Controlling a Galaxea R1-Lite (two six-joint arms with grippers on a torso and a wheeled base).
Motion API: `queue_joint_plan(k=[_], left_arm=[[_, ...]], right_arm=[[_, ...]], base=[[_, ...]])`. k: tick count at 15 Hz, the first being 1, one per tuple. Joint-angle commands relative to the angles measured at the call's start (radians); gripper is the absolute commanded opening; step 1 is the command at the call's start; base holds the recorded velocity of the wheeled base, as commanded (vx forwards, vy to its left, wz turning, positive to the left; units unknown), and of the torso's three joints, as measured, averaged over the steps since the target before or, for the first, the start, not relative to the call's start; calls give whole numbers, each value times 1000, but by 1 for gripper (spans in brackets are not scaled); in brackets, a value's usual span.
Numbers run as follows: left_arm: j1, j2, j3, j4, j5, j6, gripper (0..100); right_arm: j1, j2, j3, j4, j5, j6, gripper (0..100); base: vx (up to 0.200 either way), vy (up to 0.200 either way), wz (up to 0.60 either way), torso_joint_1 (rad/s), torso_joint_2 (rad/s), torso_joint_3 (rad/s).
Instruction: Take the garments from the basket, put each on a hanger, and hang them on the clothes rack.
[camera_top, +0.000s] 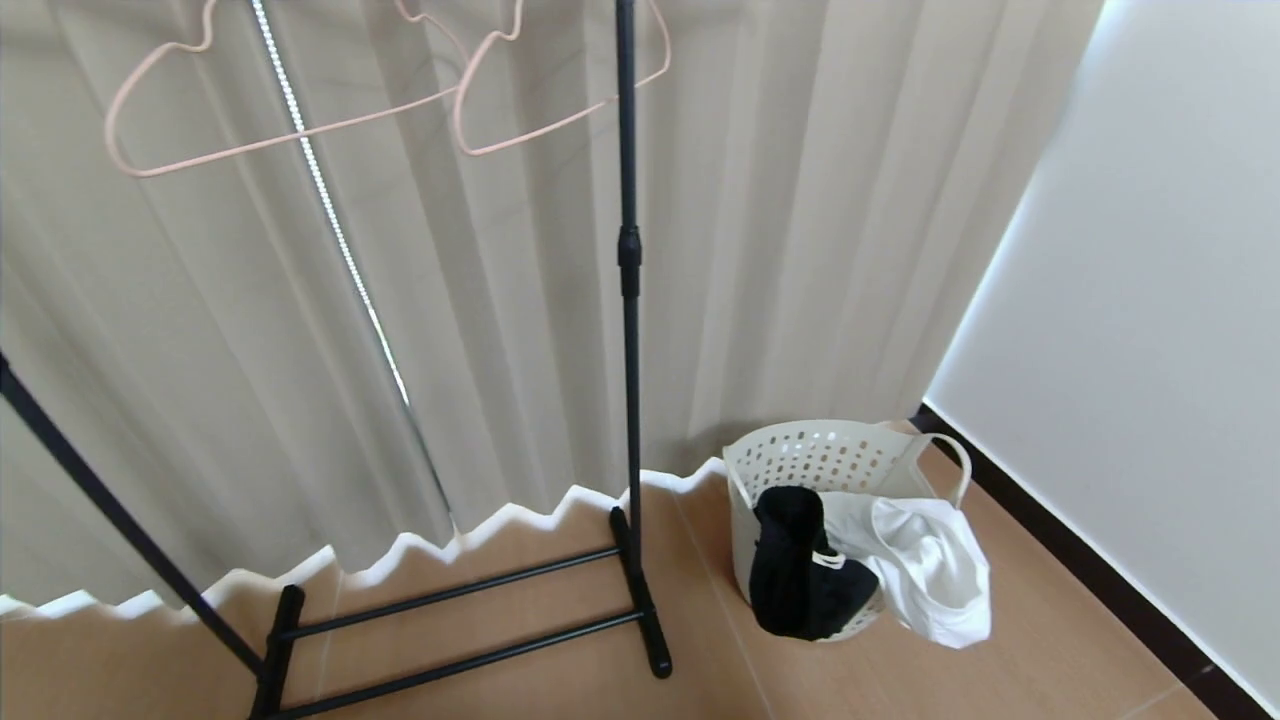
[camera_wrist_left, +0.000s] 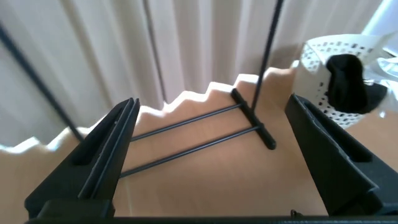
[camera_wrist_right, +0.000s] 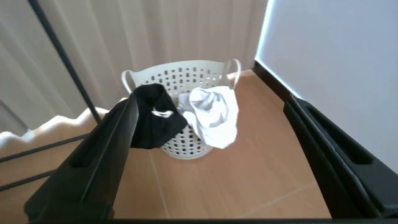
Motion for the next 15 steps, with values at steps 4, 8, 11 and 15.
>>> queue_joint_plan(k=[4,8,11,15], left_arm=[[0,1,0,-2,0,0,100],[0,1,0,0,0,0,100],[0,1,0,0,2,0,100],[0,1,0,0,2,0,100]], right_arm=[[0,0,0,0,0,2,100],[0,0,0,0,0,3,100],[0,0,0,0,0,2,100],[0,0,0,0,0,2,100]], base=[[0,-200,0,0,2,2],[200,0,0,1,1,6],[200,0,0,7,2,4],[0,0,0,0,0,0]])
